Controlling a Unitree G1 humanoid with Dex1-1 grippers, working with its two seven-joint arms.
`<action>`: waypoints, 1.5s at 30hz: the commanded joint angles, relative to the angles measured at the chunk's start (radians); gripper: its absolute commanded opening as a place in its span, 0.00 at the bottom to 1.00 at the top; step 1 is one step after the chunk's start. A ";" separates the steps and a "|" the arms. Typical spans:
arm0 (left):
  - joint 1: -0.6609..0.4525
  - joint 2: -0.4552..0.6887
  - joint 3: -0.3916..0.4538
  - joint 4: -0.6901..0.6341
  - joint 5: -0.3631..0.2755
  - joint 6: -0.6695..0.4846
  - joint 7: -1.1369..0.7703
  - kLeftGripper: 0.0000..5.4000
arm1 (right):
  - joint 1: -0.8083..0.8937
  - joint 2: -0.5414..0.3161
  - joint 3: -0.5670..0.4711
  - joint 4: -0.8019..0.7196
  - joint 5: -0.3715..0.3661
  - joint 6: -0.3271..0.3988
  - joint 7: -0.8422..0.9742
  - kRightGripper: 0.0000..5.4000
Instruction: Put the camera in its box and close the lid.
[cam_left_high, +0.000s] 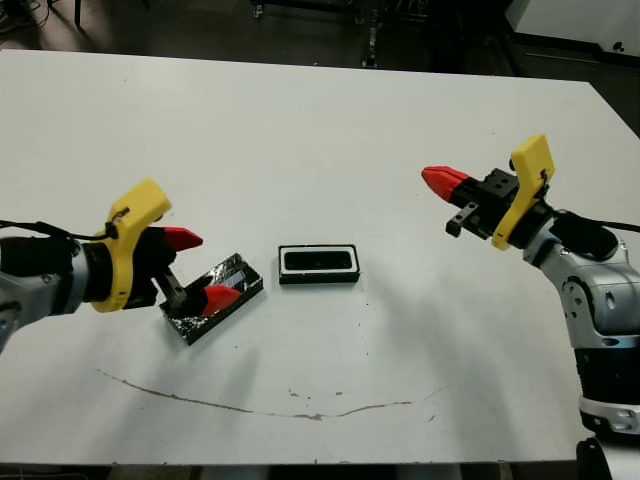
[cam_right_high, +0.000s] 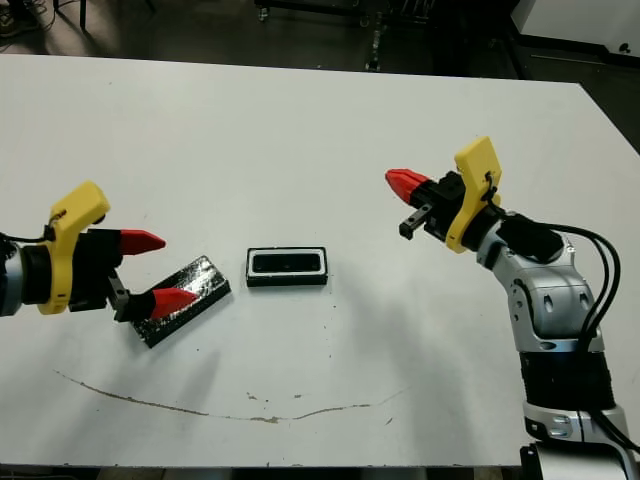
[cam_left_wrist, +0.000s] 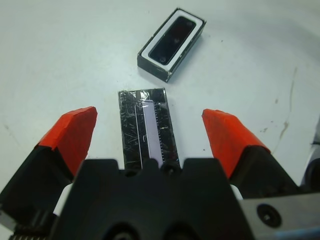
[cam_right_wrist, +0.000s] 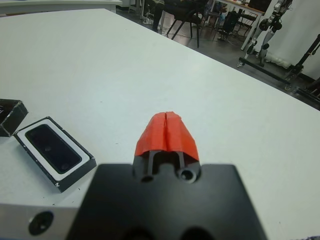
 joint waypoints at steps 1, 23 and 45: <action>-0.003 0.011 -0.022 -0.005 0.005 0.026 0.001 1.00 | 0.022 -0.016 0.001 0.000 -0.004 0.014 -0.008 0.00; 0.015 -0.020 -0.067 0.050 0.016 0.080 0.026 1.00 | 0.029 -0.018 0.010 0.011 0.000 -0.004 0.015 0.00; 0.077 -0.009 -0.155 0.086 0.181 -0.049 0.011 1.00 | 0.040 -0.015 0.010 0.003 0.011 0.009 0.020 0.00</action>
